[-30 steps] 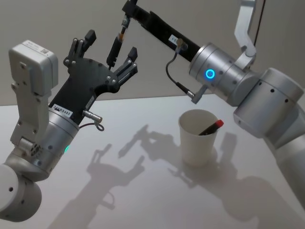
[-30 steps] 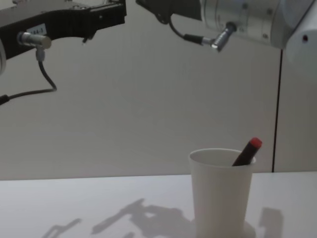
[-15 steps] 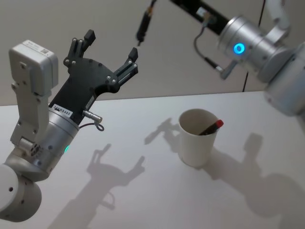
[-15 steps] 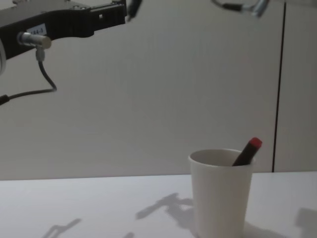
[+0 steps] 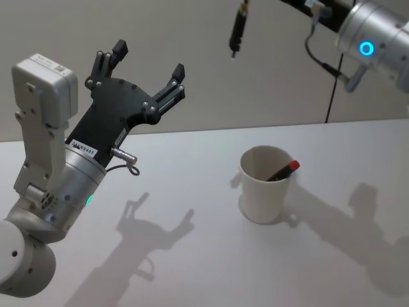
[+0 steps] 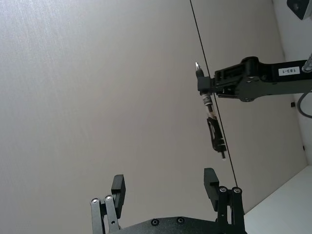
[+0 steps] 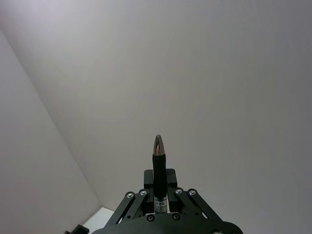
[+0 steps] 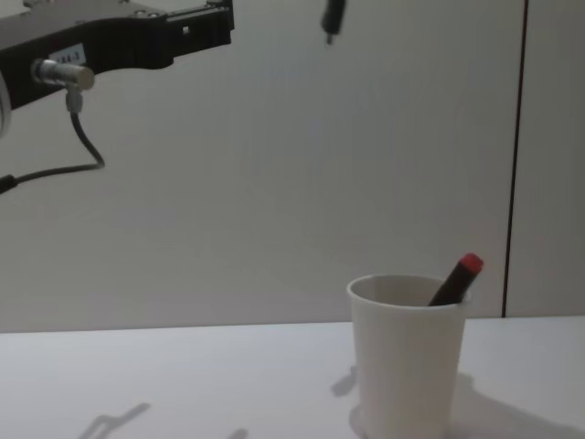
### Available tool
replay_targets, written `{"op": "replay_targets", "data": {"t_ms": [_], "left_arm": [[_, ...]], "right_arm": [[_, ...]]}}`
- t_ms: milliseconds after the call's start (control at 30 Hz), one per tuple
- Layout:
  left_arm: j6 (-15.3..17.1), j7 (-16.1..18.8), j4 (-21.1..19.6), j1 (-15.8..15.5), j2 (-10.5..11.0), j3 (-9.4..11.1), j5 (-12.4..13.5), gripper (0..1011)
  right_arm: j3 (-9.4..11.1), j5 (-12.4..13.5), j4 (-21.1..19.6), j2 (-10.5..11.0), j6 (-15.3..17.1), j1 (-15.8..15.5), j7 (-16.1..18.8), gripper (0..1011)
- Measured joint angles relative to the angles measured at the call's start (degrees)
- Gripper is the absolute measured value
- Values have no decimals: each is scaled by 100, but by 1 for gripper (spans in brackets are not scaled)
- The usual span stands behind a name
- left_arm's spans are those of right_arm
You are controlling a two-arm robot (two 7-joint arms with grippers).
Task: Place the pen into the pen holder.
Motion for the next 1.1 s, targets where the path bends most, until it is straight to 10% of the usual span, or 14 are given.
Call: {"op": "replay_targets", "data": {"t_ms": [1100], "left_arm": [[0, -1, 0, 0, 0, -1, 1, 1001]], "right_arm": [[-109, -1784, -819, 1285, 1464, -348, 660, 144]]}}
